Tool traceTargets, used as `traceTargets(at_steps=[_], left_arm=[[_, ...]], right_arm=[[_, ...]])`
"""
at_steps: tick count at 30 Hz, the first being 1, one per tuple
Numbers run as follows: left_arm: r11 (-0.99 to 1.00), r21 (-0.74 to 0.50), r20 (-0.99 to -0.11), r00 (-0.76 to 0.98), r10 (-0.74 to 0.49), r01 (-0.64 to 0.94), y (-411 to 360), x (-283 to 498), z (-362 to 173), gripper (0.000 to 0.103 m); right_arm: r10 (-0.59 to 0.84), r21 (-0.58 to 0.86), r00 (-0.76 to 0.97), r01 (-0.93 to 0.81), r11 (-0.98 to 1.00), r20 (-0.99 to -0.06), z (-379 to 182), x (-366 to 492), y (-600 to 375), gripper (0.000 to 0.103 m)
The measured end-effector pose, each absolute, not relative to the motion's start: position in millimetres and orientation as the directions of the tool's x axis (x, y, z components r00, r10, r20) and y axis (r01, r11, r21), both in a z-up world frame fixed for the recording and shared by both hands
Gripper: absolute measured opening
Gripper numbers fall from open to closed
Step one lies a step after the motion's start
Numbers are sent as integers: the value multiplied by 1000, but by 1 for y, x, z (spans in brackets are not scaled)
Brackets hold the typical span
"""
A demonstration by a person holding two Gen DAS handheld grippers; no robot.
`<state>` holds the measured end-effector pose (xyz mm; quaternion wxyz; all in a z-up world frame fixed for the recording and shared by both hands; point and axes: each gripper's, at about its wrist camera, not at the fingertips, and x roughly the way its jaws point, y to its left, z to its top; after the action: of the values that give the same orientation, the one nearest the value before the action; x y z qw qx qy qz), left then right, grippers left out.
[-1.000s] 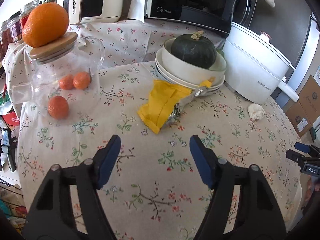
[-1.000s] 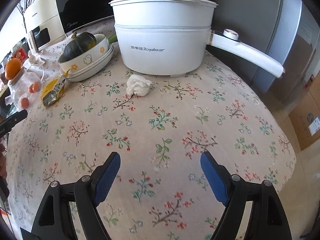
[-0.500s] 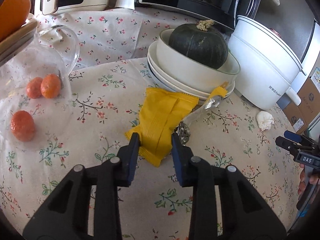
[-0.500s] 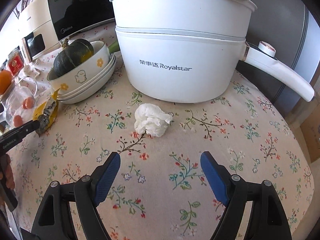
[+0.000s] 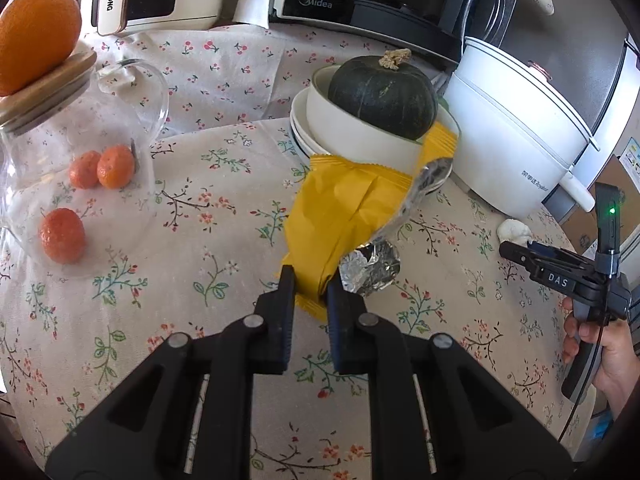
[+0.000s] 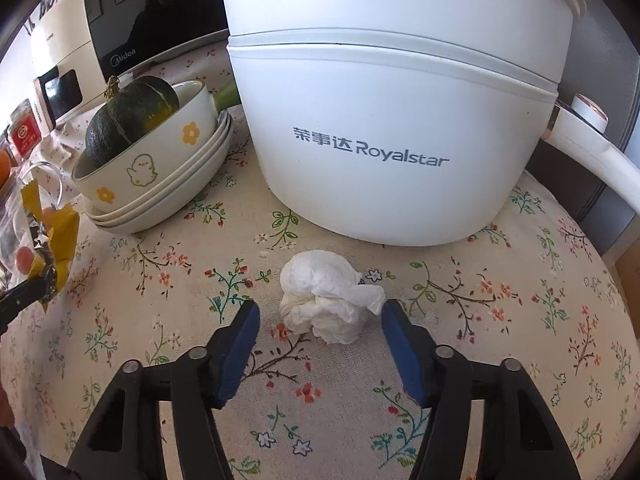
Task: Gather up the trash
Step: 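Lift the yellow bag and tissue and carry both toward the white bin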
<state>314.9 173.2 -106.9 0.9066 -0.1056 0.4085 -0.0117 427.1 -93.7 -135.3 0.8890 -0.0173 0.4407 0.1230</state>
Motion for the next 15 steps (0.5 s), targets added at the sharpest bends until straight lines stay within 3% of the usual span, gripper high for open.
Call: traceTargets(at_steps=[1, 2, 3, 15], left_arm=[[978, -198, -741, 663, -105, -67, 172, 313, -106, 16], [978, -196, -743, 661, -103, -68, 171, 311, -105, 16], [978, -195, -744, 660, -102, -69, 169, 308, -103, 16], [979, -196, -748, 655, -110, -59, 144, 259, -70, 16]], right_arm=[[199, 73, 586, -232, 970, -785, -135, 427, -94, 42], [206, 75, 586, -239, 968, -784, -135, 427, -94, 26], [224, 90, 577, -252, 964, -786, -135, 427, -94, 22], [244, 70, 593, -302, 951, -767, -88, 366, -119, 20]])
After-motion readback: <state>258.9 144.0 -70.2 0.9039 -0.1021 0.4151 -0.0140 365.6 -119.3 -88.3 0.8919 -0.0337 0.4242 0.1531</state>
